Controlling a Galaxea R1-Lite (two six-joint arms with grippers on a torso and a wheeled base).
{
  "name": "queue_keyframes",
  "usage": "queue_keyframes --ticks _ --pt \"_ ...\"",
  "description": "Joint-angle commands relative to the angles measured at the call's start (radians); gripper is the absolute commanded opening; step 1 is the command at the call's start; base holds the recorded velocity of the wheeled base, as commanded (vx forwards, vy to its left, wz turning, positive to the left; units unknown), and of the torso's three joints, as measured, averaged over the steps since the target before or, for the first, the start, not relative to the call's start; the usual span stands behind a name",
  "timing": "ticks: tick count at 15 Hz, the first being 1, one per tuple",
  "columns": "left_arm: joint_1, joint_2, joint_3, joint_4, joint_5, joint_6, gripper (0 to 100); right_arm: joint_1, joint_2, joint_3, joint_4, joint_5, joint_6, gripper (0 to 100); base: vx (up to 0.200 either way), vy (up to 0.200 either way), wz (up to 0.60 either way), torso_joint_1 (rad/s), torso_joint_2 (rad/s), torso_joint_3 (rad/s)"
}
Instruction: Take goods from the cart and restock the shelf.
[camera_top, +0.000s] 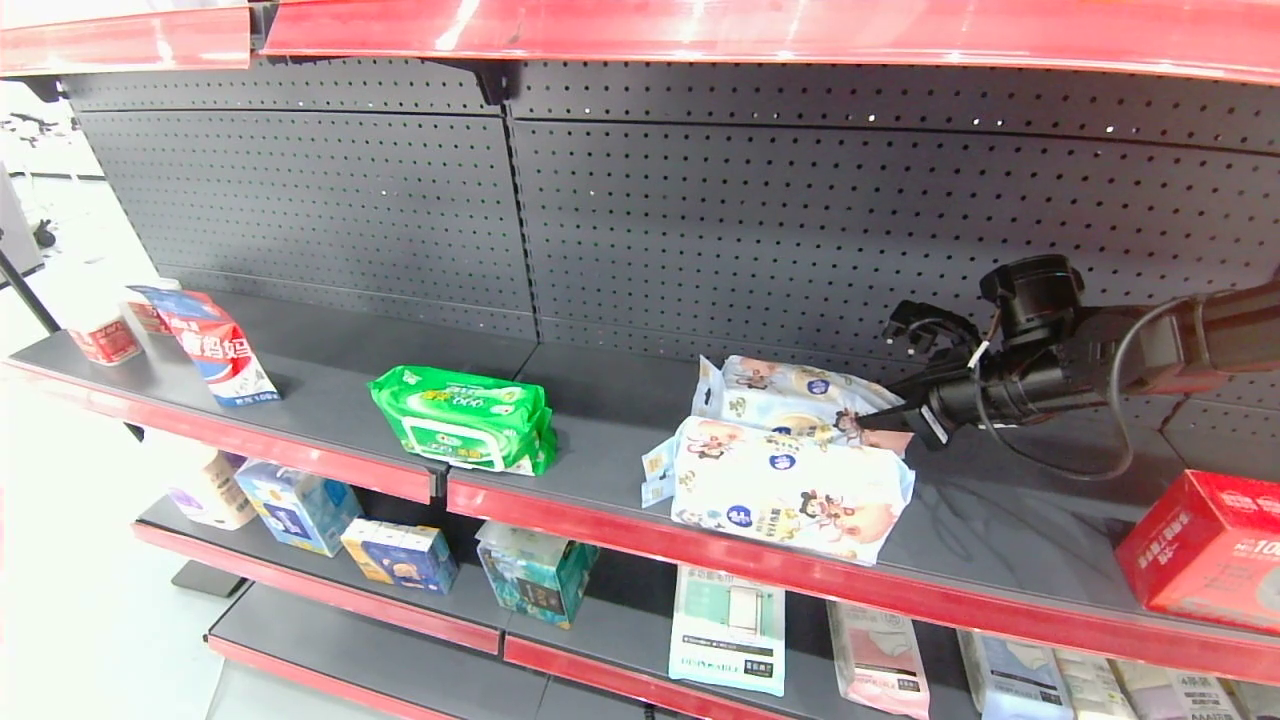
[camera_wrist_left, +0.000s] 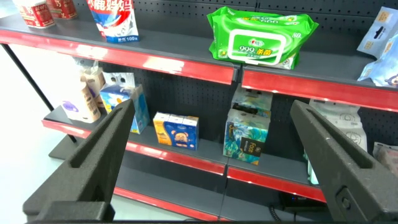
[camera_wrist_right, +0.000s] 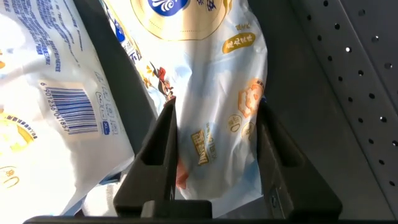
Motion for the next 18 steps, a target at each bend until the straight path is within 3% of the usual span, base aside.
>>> queue_keyframes --ticks 1,18 --pt "0.000 0.001 0.000 0.000 0.000 -0.001 100 0.001 -0.002 0.001 -0.001 -0.015 0.003 0 0.000 0.000 0.00 0.000 0.00 0.000" --pt "0.000 0.001 0.000 0.000 0.000 0.000 100 0.027 0.003 -0.003 -0.002 -0.061 0.037 0 0.000 0.000 0.00 0.000 0.00 0.000"
